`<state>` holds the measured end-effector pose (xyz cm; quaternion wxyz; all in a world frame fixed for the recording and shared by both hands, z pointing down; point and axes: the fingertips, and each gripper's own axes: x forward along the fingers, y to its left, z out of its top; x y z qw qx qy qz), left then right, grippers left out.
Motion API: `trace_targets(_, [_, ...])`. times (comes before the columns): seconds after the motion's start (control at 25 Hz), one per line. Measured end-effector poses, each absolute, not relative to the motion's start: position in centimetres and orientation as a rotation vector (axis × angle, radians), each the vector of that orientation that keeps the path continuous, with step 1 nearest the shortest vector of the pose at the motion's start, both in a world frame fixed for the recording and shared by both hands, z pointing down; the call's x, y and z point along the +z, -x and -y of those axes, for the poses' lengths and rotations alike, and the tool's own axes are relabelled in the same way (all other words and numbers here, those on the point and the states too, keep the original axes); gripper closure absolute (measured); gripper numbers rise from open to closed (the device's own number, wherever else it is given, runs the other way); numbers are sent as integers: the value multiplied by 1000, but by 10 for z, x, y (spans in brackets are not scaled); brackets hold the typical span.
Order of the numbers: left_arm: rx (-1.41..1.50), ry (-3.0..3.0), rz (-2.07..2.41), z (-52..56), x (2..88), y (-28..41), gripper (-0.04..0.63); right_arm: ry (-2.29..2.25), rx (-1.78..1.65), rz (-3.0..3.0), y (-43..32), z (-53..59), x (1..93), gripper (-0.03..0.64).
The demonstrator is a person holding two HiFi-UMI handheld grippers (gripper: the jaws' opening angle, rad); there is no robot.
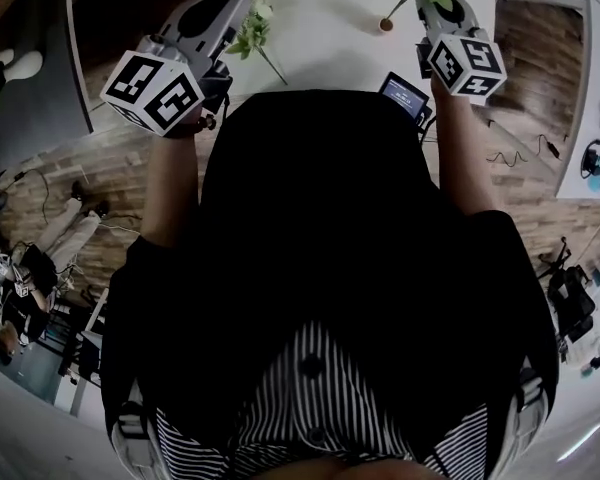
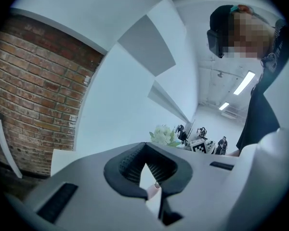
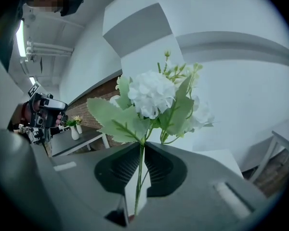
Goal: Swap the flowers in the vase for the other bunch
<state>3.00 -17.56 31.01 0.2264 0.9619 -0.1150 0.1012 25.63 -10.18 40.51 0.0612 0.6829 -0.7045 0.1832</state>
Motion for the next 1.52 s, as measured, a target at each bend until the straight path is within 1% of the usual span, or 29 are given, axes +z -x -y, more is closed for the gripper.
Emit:
trace_targets(0.64, [309, -2658, 268, 179, 312, -32, 589, -2089, 505, 2090, -246, 89, 428, 584])
trace_targets(0.96, [331, -2649, 250, 178, 317, -35, 589, -2090, 522, 2051, -239, 82, 458, 580])
trace_targets(1.2, [317, -2645, 242, 177, 319, -39, 589, -2008, 530, 2018, -224, 74, 482, 565])
trace_targets(1.52, [322, -2632, 259, 181, 322, -35, 589, -1964, 560, 1976, -218, 67, 506, 566])
